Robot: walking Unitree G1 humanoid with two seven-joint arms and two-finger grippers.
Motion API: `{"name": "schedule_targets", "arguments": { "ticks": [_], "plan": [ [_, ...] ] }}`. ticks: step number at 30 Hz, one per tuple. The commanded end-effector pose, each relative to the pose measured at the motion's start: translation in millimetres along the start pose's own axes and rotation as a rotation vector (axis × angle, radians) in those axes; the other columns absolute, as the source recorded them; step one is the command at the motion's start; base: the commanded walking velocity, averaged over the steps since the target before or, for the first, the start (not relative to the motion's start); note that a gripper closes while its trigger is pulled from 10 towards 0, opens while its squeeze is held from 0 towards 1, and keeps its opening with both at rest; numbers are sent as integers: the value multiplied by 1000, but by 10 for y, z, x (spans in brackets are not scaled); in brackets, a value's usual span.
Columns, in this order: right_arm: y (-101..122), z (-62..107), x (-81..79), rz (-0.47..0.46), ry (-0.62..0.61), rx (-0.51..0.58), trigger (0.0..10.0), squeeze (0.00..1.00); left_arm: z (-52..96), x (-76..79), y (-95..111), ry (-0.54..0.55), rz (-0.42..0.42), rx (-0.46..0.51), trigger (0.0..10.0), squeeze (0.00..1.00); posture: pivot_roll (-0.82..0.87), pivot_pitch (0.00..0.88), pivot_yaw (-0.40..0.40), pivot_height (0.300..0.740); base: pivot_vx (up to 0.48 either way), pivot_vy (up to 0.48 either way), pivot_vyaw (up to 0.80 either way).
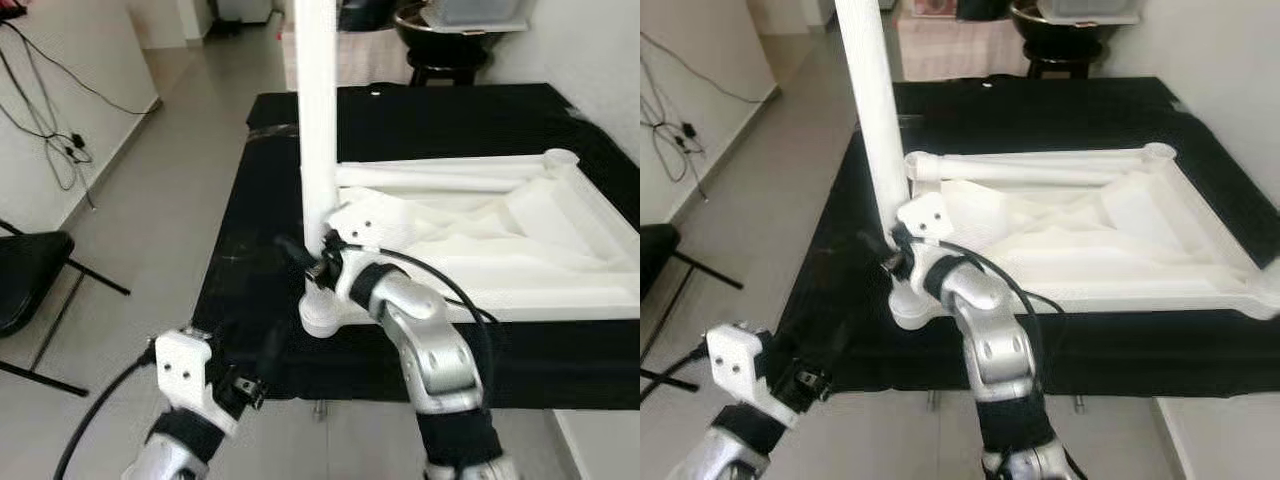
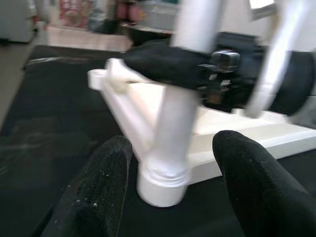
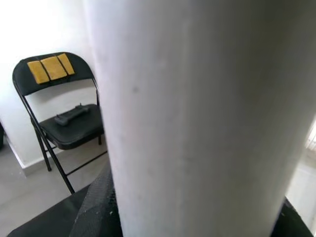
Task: Building children table
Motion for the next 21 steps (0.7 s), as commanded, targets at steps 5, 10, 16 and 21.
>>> {"name": "schedule_targets", "arguments": {
  "ticks": [5, 10, 16, 21],
  "plan": [
    [-65, -3, -108, -139, 137, -65, 10000, 1000, 39, -32, -74, 38, 2, -34, 10000, 0, 112, 157, -6, 740, 0, 0, 0],
    [253, 72, -162, -34, 542, -21, 10000, 1000, 18, -15, -78, 23, 6, -32, 10000, 0, 110, 154, -6, 740, 0, 0, 0],
    [307, 123, -91, 124, 780, -119, 10000, 0, 18, 6, -72, 19, 8, -31, 10000, 0, 120, 158, -10, 740, 0, 0, 0],
    [330, 112, -83, 130, 819, -137, 10000, 0, 25, 14, -68, 20, 8, -32, 10000, 0, 125, 161, -10, 740, 0, 0, 0]
  ]
}}
Point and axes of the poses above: a point about 5 cm out from each wrist's last joint towards the gripper, its own z axis pointing back from the gripper into the wrist, its own y axis along the axis of the wrist's last joint, x = y × z, the point moved 2 cm from there along -z, pointing out of the wrist towards the gripper, and after that the axes turned 11 degrees about -z, right-handed, at the moved point
